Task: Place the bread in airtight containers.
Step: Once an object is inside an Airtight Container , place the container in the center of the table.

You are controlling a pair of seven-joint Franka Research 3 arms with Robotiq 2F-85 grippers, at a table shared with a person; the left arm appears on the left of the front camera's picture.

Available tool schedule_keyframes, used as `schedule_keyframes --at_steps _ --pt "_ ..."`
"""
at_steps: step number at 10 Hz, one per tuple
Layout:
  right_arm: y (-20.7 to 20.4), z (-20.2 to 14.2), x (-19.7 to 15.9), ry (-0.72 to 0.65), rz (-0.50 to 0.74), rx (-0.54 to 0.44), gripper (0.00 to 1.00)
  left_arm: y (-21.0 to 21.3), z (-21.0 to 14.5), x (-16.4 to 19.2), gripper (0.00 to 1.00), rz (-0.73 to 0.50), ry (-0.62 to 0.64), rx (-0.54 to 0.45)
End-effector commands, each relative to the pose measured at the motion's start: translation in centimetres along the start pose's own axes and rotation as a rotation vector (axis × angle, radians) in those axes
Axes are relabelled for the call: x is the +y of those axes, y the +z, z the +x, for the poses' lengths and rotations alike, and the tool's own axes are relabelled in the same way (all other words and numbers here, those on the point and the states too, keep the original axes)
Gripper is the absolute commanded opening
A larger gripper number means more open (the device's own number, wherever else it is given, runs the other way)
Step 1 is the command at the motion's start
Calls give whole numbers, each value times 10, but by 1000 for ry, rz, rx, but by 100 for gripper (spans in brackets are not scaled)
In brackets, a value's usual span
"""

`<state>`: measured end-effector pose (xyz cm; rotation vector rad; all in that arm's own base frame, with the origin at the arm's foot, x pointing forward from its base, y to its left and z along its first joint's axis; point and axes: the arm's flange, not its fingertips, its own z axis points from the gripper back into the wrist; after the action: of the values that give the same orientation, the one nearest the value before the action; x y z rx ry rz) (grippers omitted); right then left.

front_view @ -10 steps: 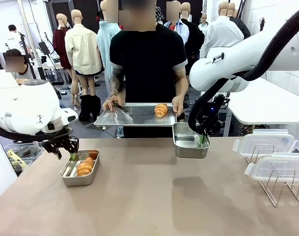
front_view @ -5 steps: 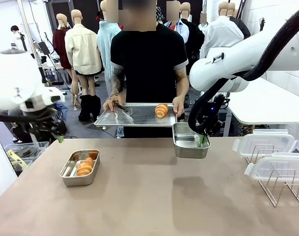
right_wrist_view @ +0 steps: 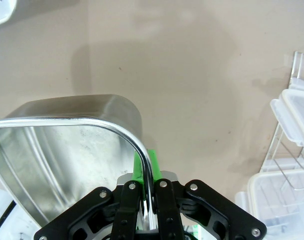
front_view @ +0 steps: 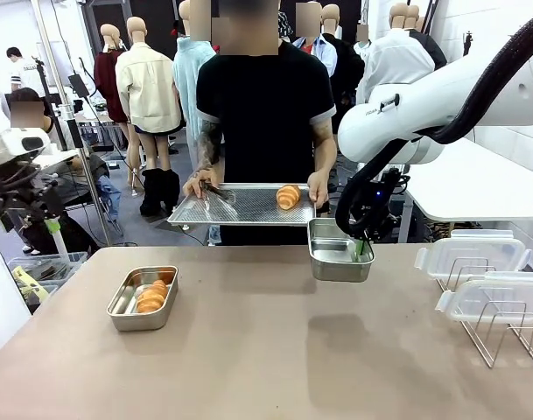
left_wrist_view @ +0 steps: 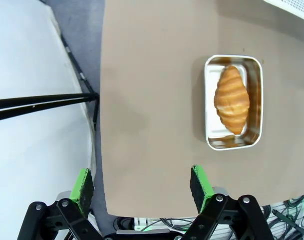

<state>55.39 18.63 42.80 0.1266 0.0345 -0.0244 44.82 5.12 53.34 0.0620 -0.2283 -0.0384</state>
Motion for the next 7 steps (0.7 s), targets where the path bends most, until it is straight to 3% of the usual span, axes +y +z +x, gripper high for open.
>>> schedule_keyframes --at_steps 1,7 --pt "1 1 1 6 -3 -17 0 2 1 -11 100 35 2 -7" --pt "1 1 1 6 -3 -17 0 2 1 -11 100 35 2 -7"
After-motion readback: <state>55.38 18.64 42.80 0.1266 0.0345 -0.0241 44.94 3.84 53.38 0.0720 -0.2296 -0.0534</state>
